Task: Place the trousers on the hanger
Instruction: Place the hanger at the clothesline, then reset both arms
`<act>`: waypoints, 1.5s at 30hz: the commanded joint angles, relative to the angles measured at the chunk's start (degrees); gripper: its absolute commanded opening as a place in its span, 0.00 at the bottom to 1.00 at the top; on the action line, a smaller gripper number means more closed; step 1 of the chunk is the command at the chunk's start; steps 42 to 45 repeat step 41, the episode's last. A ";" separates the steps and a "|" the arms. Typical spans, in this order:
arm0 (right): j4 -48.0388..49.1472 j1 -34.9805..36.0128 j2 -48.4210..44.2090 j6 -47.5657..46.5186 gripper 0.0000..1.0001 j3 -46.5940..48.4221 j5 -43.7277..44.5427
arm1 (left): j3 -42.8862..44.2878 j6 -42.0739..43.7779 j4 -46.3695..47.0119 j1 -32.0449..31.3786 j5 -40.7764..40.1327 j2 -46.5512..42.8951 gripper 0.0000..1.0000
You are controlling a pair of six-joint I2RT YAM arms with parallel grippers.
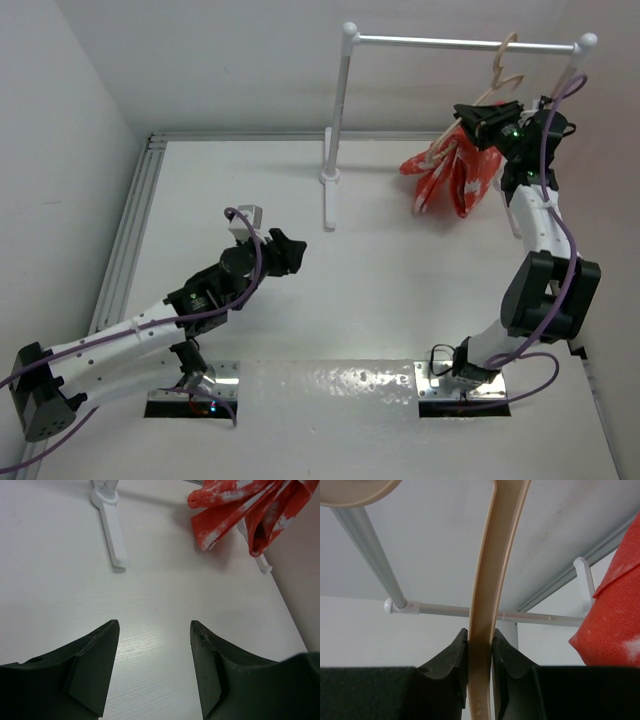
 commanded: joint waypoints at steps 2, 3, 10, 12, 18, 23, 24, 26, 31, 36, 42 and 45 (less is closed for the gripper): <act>8.52 -0.84 -3.26 -1.94 0.44 -1.81 -0.57 | 0.04 -0.20 1.66 -0.40 -0.55 -0.22 0.56; 7.99 -0.92 -3.61 -2.47 0.57 -2.00 -0.40 | -0.05 -0.20 1.57 -0.40 -0.73 -0.48 0.56; -7.81 -1.63 -13.09 -16.42 0.99 -1.38 7.49 | 3.11 0.06 -2.64 -0.40 -0.47 -2.32 0.58; -13.16 -1.71 -18.89 -22.14 0.99 -2.78 11.53 | 3.72 0.06 -4.13 -0.40 -0.55 -3.72 0.59; -14.18 -1.71 -36.29 -27.26 0.99 -14.46 11.05 | 6.01 0.33 -7.03 -0.40 -1.69 -8.29 0.61; -13.98 -1.71 -52.64 -27.43 0.99 -29.40 4.26 | 10.94 2.78 -10.73 -0.40 -3.01 -12.52 0.61; -15.20 -1.63 -54.49 -27.61 0.99 -32.73 4.52 | 11.98 3.66 -11.08 -0.31 -3.19 -13.13 0.61; -19.84 -0.93 -56.87 -29.79 0.99 -35.04 3.91 | 12.78 4.19 -12.13 -0.31 -3.63 -14.97 0.62; -29.60 1.97 -60.22 -36.64 0.99 -39.61 3.73 | 14.18 5.42 -14.24 -0.40 -5.73 -17.35 0.62; -33.84 3.21 -62.24 -39.73 0.99 -40.15 6.19 | 13.14 5.34 -15.30 -0.40 -6.53 -18.94 0.62; -32.79 3.56 -62.24 -39.12 0.99 -38.48 6.11 | 13.13 4.90 -15.57 -0.40 -6.35 -17.88 0.62; -32.79 3.56 -62.24 -39.12 0.99 -38.48 6.11 | 13.13 4.90 -15.57 -0.40 -6.35 -17.88 0.62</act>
